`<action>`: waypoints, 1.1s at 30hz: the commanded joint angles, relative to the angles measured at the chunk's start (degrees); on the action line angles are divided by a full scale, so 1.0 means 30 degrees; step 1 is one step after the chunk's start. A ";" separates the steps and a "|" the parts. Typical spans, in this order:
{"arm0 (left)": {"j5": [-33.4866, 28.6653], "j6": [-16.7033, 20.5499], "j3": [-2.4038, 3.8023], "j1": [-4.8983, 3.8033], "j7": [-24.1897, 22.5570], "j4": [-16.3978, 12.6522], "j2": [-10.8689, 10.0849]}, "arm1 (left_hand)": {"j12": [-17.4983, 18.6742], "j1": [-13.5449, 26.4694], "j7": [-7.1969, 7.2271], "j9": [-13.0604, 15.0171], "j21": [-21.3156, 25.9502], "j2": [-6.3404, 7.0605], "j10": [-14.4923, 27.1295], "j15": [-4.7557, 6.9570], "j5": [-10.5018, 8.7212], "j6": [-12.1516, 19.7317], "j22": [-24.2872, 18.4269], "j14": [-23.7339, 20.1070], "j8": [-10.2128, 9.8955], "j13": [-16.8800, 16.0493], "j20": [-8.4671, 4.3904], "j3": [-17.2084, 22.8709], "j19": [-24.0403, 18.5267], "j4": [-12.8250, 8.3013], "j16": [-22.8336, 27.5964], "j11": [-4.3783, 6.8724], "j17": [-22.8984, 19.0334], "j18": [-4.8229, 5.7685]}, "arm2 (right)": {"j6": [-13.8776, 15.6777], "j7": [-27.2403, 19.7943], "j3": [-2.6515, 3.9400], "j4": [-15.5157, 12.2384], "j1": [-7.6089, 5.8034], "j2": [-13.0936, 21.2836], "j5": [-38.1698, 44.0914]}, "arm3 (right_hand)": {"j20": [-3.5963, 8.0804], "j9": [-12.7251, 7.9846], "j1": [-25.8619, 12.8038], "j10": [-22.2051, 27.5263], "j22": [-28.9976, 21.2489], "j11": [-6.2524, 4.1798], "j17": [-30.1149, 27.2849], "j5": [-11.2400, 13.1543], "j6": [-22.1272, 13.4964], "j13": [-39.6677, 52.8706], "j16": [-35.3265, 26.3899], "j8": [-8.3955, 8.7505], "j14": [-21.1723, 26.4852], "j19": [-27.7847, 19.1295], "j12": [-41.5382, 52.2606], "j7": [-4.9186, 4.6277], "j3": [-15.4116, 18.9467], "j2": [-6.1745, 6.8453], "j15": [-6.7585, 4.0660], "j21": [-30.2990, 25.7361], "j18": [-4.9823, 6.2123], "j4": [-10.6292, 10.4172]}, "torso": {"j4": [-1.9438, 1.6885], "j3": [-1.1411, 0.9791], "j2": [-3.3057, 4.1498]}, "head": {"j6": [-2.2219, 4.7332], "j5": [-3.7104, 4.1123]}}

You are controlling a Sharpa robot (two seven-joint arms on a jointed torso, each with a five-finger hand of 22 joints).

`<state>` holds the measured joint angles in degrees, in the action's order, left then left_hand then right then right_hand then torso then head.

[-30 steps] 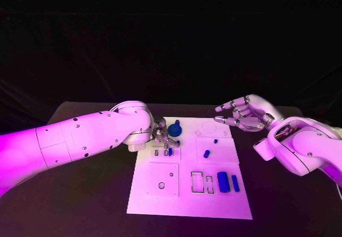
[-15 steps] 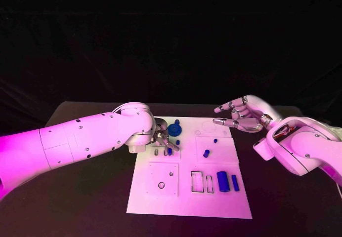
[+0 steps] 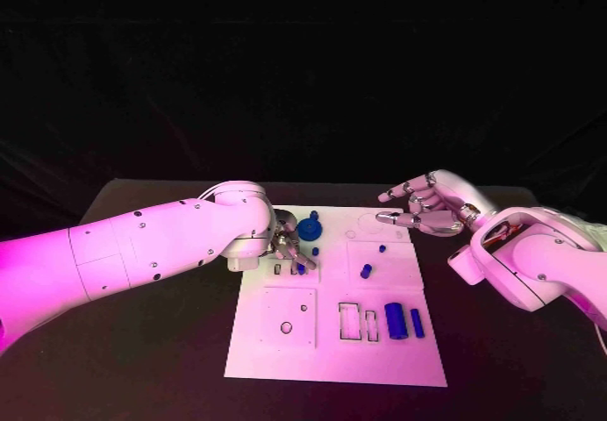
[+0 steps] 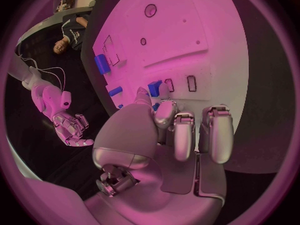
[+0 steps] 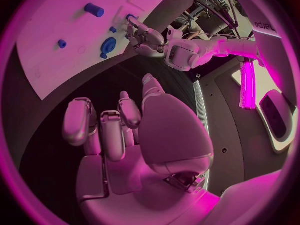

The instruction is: Assemble the parts on the task board

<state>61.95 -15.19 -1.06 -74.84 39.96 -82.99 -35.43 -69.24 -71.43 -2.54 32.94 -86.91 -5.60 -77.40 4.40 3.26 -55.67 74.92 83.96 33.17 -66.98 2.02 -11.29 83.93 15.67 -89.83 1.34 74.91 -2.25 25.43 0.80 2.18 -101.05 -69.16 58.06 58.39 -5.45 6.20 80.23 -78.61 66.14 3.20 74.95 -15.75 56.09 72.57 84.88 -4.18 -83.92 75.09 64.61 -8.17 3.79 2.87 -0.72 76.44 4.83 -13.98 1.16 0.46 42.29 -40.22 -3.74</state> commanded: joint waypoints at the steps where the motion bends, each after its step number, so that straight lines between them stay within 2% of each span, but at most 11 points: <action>1: 0.0075 -0.0365 0.0004 0.0004 0.1111 -0.0062 0.0038 | -0.0090 -0.0650 0.0061 0.0107 -0.0064 -0.0215 -0.0043 0.0108 -0.0021 0.0193 0.3245 0.2015 0.0072 -0.0018 -0.0104 0.0440 0.1114 -0.0188 -0.0058 0.0064 0.5030 0.0337 | -0.0306 0.0077 -0.0001 0.0011 0.0028 -0.0037 0.0358 | 0.0006 0.0008 -0.0014 0.0110 -0.0025 0.0006 0.1916 -0.0087 0.0120 0.0004 -0.0108 -0.0047 -0.1317 -0.0152 -0.0052 -0.0013 0.0072 0.0081 -0.0057 -0.0125 0.0126 0.0010 | 0.0003 0.0010 0.0005 | -0.0008 0.0004; 6: 0.0075 -0.0190 0.0005 0.0005 0.1097 -0.0098 0.0050 | 0.0065 -0.3218 0.0267 0.0198 -0.0059 -0.0918 0.0096 0.0282 0.0040 0.0626 0.3260 0.2015 -0.0143 0.0043 -0.0240 0.2354 0.1105 -0.1443 -0.0058 0.0266 0.5030 0.0333 | -0.0330 0.0083 -0.0002 0.0020 0.0050 -0.0062 0.0344 | 0.0006 0.0008 -0.0014 0.0110 -0.0025 0.0006 0.1916 -0.0087 0.0120 0.0004 -0.0108 -0.0047 -0.1317 -0.0152 -0.0052 -0.0013 0.0072 0.0081 -0.0057 -0.0125 0.0126 0.0010 | 0.0004 0.0005 0.0004 | -0.0044 0.0011; 10: 0.0070 -0.0018 0.0006 0.0006 0.1033 -0.0133 0.0041 | 0.0350 -0.4706 0.0208 0.0160 -0.0044 -0.0641 0.0307 0.0318 0.0525 0.0979 0.3257 0.2015 -0.0465 0.0188 -0.0334 0.4169 0.1088 -0.2180 -0.0058 0.0259 0.5030 0.0331 | -0.0357 0.0093 -0.0003 0.0046 0.0072 -0.0095 0.0227 | 0.0006 0.0008 -0.0014 0.0110 -0.0025 0.0006 0.1916 -0.0087 0.0120 0.0004 -0.0108 -0.0047 -0.1317 -0.0152 -0.0052 -0.0013 0.0072 0.0081 -0.0057 -0.0125 0.0126 0.0010 | 0.0015 -0.0001 0.0004 | -0.0080 0.0008; 11: 0.0067 0.0019 0.0006 0.0006 0.1005 -0.0141 0.0038 | 0.0428 -0.4866 0.0152 0.0163 -0.0040 -0.0438 0.0338 0.0292 0.0624 0.1022 0.3258 0.2015 -0.0528 0.0233 -0.0324 0.4728 0.1083 -0.2227 -0.0058 0.0216 0.5030 0.0332 | -0.0362 0.0094 -0.0003 0.0056 0.0077 -0.0103 0.0207 | 0.0007 0.0008 -0.0012 0.0111 -0.0030 0.0006 0.1907 -0.0098 0.0123 0.0000 -0.0115 -0.0048 -0.1315 -0.0154 -0.0054 -0.0012 0.0080 0.0078 -0.0057 -0.0130 0.0127 0.0011 | 0.0012 -0.0002 0.0002 | -0.0079 0.0009; 13: 0.0064 0.0092 0.0006 0.0007 0.0929 -0.0161 0.0029 | 0.0593 -0.4662 -0.0037 0.0263 -0.0040 0.0607 0.0308 0.0170 0.0826 0.1003 0.3286 0.2015 -0.0617 0.0336 -0.0189 0.6913 0.1080 -0.1920 -0.0058 0.0162 0.5030 0.0340 | -0.0371 0.0095 -0.0003 0.0074 0.0088 -0.0117 0.0177 | 0.0007 0.0008 -0.0011 0.0111 -0.0032 0.0006 0.1903 -0.0104 0.0124 -0.0002 -0.0118 -0.0048 -0.1314 -0.0155 -0.0056 -0.0012 0.0084 0.0076 -0.0058 -0.0133 0.0128 0.0012 | -0.0001 -0.0001 -0.0001 | -0.0084 0.0020; 15: 0.0062 0.0185 0.0006 0.0008 0.0842 -0.0188 0.0022 | 0.0647 -0.3851 -0.0113 0.0549 -0.0029 0.2250 0.0190 0.0058 0.0826 0.0942 0.3310 0.2015 -0.0560 0.0355 -0.0190 1.0412 0.1072 -0.1420 -0.0058 0.0144 0.5030 0.0322 | -0.0381 0.0096 -0.0004 0.0090 0.0100 -0.0127 0.0157 | 0.0007 0.0008 -0.0011 0.0111 -0.0032 0.0006 0.1903 -0.0104 0.0124 -0.0002 -0.0118 -0.0048 -0.1314 -0.0155 -0.0056 -0.0012 0.0084 0.0076 -0.0058 -0.0133 0.0128 0.0012 | -0.0010 0.0003 -0.0004 | -0.0086 0.0027; 18: 0.0057 0.0393 0.0006 0.0018 0.0713 -0.0278 -0.0028 | 0.0652 -0.3501 -0.0027 0.0715 -0.0033 0.2816 0.0159 0.0088 0.0808 0.0947 0.3335 0.2015 -0.0474 0.0355 -0.0139 1.1730 0.1081 -0.1431 -0.0058 0.0087 0.5030 0.0332 | -0.0403 0.0098 -0.0005 0.0110 0.0113 -0.0146 0.0136 | 0.0007 0.0008 -0.0011 0.0111 -0.0032 0.0006 0.1903 -0.0104 0.0124 -0.0002 -0.0118 -0.0048 -0.1314 -0.0155 -0.0056 -0.0012 0.0084 0.0076 -0.0058 -0.0133 0.0128 0.0012 | -0.0020 -0.0008 -0.0010 | -0.0069 0.0015; 19: 0.0031 0.0582 0.0006 0.0027 0.0638 -0.0356 -0.0085 | 0.0628 -0.2535 -0.0057 0.1099 -0.0030 0.3806 0.0065 0.0071 0.0722 0.0955 0.3367 0.2015 -0.0241 0.0327 -0.0109 1.4121 0.1088 -0.1520 -0.0058 0.0065 0.5030 0.0335 | -0.0418 0.0098 -0.0005 0.0123 0.0120 -0.0160 0.0126 | 0.0007 0.0008 -0.0011 0.0111 -0.0032 0.0006 0.1903 -0.0104 0.0124 -0.0002 -0.0118 -0.0048 -0.1314 -0.0155 -0.0056 -0.0012 0.0084 0.0076 -0.0058 -0.0133 0.0128 0.0012 | -0.0016 -0.0013 -0.0010 | -0.0059 0.0010; 20: -0.0025 0.0784 0.0007 0.0034 0.0576 -0.0432 -0.0149 | 0.0624 -0.2362 -0.0062 0.1168 -0.0029 0.3983 0.0049 0.0068 0.0707 0.0956 0.3373 0.2015 -0.0199 0.0322 -0.0104 1.4547 0.1090 -0.1536 -0.0058 0.0061 0.5030 0.0336 | -0.0433 0.0097 -0.0006 0.0135 0.0126 -0.0173 0.0118 | 0.0007 0.0008 -0.0011 0.0111 -0.0032 0.0006 0.1903 -0.0104 0.0124 -0.0002 -0.0118 -0.0048 -0.1314 -0.0155 -0.0056 -0.0012 0.0084 0.0076 -0.0058 -0.0133 0.0128 0.0012 | -0.0008 -0.0015 -0.0011 | -0.0048 0.0001; 21: -0.0076 0.0951 0.0007 0.0038 0.0535 -0.0487 -0.0199 | 0.0560 -0.1419 0.0000 0.1571 -0.0035 0.4537 -0.0049 0.0054 0.0636 0.1061 0.3420 0.2015 0.0031 0.0251 -0.0099 1.6120 0.1110 -0.2072 -0.0058 0.0069 0.5030 0.0343 | -0.0444 0.0095 -0.0006 0.0145 0.0130 -0.0182 0.0112 | 0.0007 0.0008 -0.0011 0.0111 -0.0032 0.0006 0.1903 -0.0104 0.0124 -0.0002 -0.0118 -0.0048 -0.1314 -0.0155 -0.0056 -0.0012 0.0084 0.0076 -0.0058 -0.0133 0.0128 0.0012 | -0.0005 -0.0016 -0.0014 | -0.0036 -0.0007; 33: -0.0842 0.4090 0.0006 0.0193 -0.0033 -0.1395 -0.1085 | 0.0410 -0.0982 0.0000 0.1840 -0.0055 0.4780 -0.0191 0.0105 0.0628 0.1001 0.3483 0.2015 0.0207 0.0094 -0.0110 1.7021 0.1140 -0.2643 -0.0058 0.0084 0.5030 0.0354 | -0.0550 -0.0005 -0.0027 0.0228 0.0186 -0.0239 -0.0050 | 0.0007 0.0008 -0.0011 0.0111 -0.0032 0.0006 0.1903 -0.0104 0.0124 -0.0002 -0.0118 -0.0048 -0.1314 -0.0155 -0.0056 -0.0012 0.0084 0.0076 -0.0058 -0.0133 0.0128 0.0012 | -0.0049 -0.0044 0.0009 | -0.0186 -0.0180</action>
<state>60.79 -7.42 -1.05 -74.37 39.99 -86.74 -38.55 -67.78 -74.79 -2.87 38.36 -86.91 8.55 -77.46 4.94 5.24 -52.73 74.91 84.10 33.55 -66.65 1.50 30.32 84.03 16.79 -89.83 1.60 74.95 -2.26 24.68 1.06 2.11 -100.38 -68.67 57.41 58.33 -5.45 6.20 80.23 -78.61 66.10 3.20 74.93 -15.75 56.09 72.64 84.88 -4.18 -83.92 75.09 64.50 -8.17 3.78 2.87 -0.72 76.24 4.83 -13.98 1.02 0.37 42.29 -40.55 -4.07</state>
